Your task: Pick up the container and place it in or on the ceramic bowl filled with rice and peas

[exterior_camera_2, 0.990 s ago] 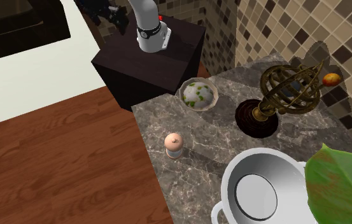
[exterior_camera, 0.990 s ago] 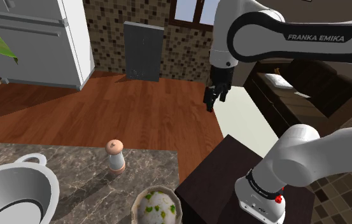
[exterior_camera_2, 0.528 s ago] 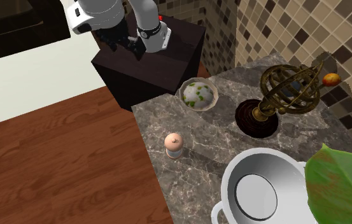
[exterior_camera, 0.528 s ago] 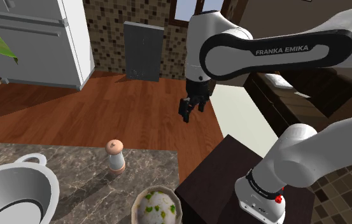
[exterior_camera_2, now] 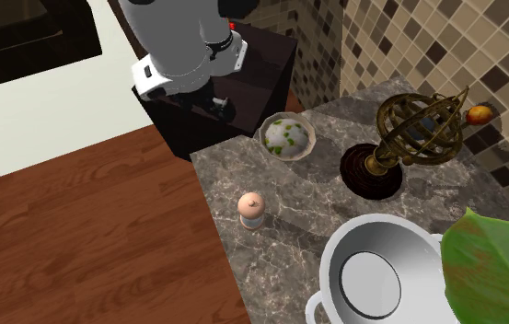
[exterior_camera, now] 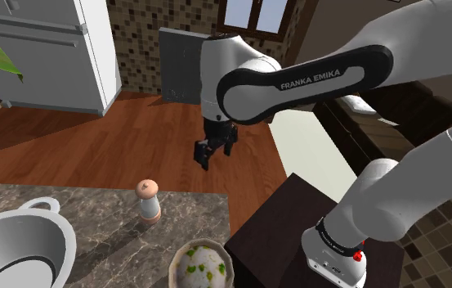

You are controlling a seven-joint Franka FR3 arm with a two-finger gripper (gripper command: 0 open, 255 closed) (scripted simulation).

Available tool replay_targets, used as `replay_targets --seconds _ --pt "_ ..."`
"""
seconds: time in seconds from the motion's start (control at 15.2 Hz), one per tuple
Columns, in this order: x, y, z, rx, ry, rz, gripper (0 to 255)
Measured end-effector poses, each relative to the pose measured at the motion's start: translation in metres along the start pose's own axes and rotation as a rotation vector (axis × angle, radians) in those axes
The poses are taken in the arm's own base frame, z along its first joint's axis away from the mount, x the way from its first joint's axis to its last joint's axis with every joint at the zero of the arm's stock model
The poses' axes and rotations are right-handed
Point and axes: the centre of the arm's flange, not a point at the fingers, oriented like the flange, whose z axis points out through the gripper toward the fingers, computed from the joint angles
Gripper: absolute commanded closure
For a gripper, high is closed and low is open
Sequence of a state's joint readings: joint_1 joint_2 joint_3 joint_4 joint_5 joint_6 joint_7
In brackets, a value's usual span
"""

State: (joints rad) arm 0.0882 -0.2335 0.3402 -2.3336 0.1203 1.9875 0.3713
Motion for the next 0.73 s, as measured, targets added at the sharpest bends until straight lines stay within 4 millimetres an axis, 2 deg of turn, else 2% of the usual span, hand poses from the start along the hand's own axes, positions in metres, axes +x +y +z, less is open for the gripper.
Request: replay_targets --seconds 0.73 --pt "0.067 -0.112 0.048 0.026 0.049 0.009 0"
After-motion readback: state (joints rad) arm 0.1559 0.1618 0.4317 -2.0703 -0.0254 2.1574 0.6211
